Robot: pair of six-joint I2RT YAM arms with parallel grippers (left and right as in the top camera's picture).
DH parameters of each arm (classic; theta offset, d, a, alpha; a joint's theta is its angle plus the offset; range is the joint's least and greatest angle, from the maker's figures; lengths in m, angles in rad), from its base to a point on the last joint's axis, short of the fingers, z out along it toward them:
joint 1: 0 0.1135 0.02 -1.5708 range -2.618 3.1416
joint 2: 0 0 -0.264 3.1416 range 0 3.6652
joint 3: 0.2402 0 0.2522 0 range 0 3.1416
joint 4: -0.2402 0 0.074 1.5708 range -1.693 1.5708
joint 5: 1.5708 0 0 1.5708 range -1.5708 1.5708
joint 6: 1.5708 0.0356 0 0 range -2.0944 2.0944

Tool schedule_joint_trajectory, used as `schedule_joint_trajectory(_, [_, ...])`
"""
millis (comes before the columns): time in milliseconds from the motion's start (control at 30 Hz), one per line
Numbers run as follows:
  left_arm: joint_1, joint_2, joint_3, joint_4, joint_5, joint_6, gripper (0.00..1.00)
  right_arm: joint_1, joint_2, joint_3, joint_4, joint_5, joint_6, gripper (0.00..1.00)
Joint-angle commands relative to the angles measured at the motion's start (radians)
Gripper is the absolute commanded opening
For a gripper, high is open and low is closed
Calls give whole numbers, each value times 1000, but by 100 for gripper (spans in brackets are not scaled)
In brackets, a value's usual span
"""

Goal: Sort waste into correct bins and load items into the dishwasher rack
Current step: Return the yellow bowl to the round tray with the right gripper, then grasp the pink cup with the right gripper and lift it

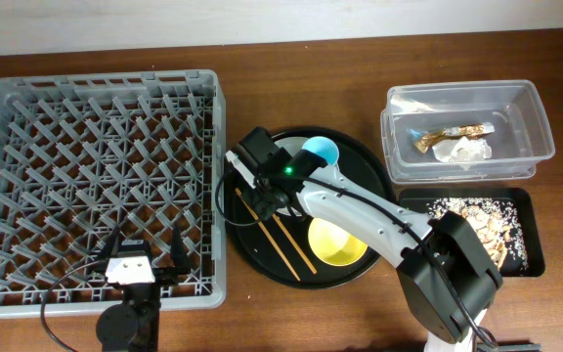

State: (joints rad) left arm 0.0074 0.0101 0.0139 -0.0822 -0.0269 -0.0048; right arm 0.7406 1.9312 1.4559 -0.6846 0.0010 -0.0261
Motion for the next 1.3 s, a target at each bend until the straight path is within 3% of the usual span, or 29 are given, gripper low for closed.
schedule_joint_trajectory(0, [5, -4, -5, -1, 5, -10, 99, 5, 2, 6, -22, 15, 7, 23])
schedule_joint_trajectory(67, [5, -4, -5, -1, 5, -10, 99, 5, 2, 7, -21, 15, 7, 22])
schedule_joint_trajectory(133, [5, -4, -5, -1, 5, -10, 99, 5, 0, 13, -14, 15, 7, 4])
schedule_joint_trajectory(233, [5, -4, -5, -2, 5, -10, 99, 5, -54, 126, -90, 3, 7, 4])
schedule_joint_trajectory(367, [5, -4, -5, -2, 5, -10, 99, 2, -204, 378, -356, -26, 7, 4])
schedule_joint_trajectory(533, [5, -4, -5, 1, 4, -10, 99, -146, -438, 435, -556, -328, 4, 4])
schedule_joint_trajectory(667, [2, -4, -4, 43, 101, -11, 99, -348, -495, 435, -670, -686, -145, 4])
schedule_joint_trajectory(700, [2, -4, -2, 111, 231, -11, 99, -392, -492, 432, -690, -786, -191, 4])
schedule_joint_trajectory(733, [2, -4, 27, 176, 500, -12, 99, -425, -486, 432, -713, -856, -239, 4])
schedule_joint_trajectory(767, [2, -4, 63, 186, 618, -65, 99, -447, -483, 431, -735, -905, -288, 4])
schedule_joint_trajectory(800, [2, -3, 120, 158, 655, -222, 99, -468, -482, 427, -758, -952, -336, 4])
schedule_joint_trajectory(833, [2, 2, 166, 133, 698, -305, 99, -474, -482, 427, -774, -988, -365, 4])
schedule_joint_trajectory(900, [2, 61, 292, 116, 861, -390, 99, -473, -482, 427, -784, -1052, -393, 4])
schedule_joint_trajectory(967, [2, 185, 442, 41, 1012, -418, 99, -474, -482, 427, -782, -1085, -412, 4])
schedule_joint_trajectory(1067, [2, 528, 701, -34, 1408, -418, 99, -474, -482, 427, -782, -1128, -412, 4])
schedule_joint_trajectory(1167, [2, 739, 795, 43, 1601, -422, 99, -474, -482, 427, -782, -1173, -412, 4])
schedule_joint_trajectory(1267, [2, 879, 797, 63, 1601, -428, 99, -474, -482, 427, -779, -1306, -412, 4])
